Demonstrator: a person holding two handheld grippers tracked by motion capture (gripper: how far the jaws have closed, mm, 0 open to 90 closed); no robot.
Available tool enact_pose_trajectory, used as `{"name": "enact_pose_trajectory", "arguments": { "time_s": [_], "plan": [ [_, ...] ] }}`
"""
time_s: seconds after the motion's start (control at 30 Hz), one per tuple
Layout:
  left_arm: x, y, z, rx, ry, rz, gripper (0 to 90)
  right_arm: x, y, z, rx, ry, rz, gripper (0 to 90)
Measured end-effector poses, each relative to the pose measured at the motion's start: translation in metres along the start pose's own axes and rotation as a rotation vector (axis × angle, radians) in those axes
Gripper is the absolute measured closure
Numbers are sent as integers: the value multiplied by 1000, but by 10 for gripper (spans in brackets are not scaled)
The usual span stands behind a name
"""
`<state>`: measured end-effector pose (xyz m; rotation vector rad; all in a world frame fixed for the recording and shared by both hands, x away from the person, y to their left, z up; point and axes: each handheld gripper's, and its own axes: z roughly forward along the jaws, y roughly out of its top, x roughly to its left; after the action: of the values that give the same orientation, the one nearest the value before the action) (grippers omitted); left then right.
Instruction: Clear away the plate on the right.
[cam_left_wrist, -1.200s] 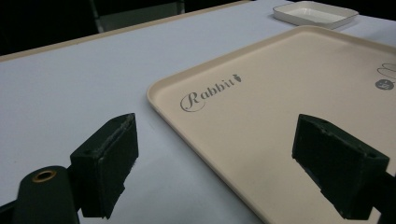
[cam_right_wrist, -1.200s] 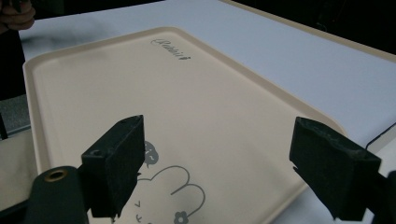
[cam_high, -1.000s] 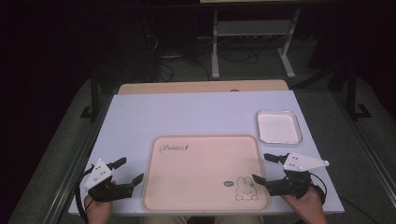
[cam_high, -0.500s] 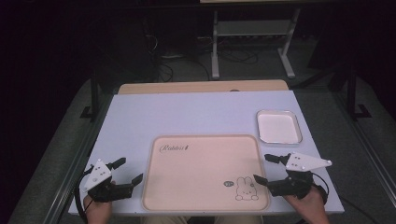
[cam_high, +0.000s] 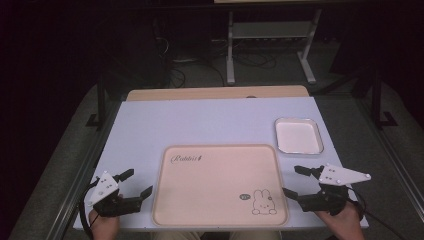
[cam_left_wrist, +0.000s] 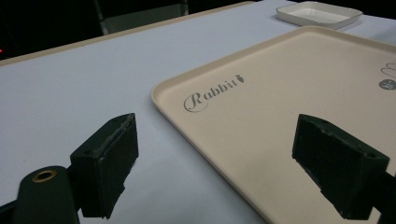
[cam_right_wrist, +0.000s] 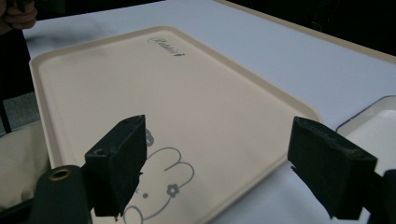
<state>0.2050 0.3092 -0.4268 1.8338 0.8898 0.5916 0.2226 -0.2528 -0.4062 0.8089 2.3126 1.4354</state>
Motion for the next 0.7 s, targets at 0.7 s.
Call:
{"name": "enact_pose_trajectory", "arguments": {
  "time_s": [0.7],
  "plan": [
    [0,0,0,3,7,-2,139,-18,-18,-34,24,-51,36,203]
  ]
}}
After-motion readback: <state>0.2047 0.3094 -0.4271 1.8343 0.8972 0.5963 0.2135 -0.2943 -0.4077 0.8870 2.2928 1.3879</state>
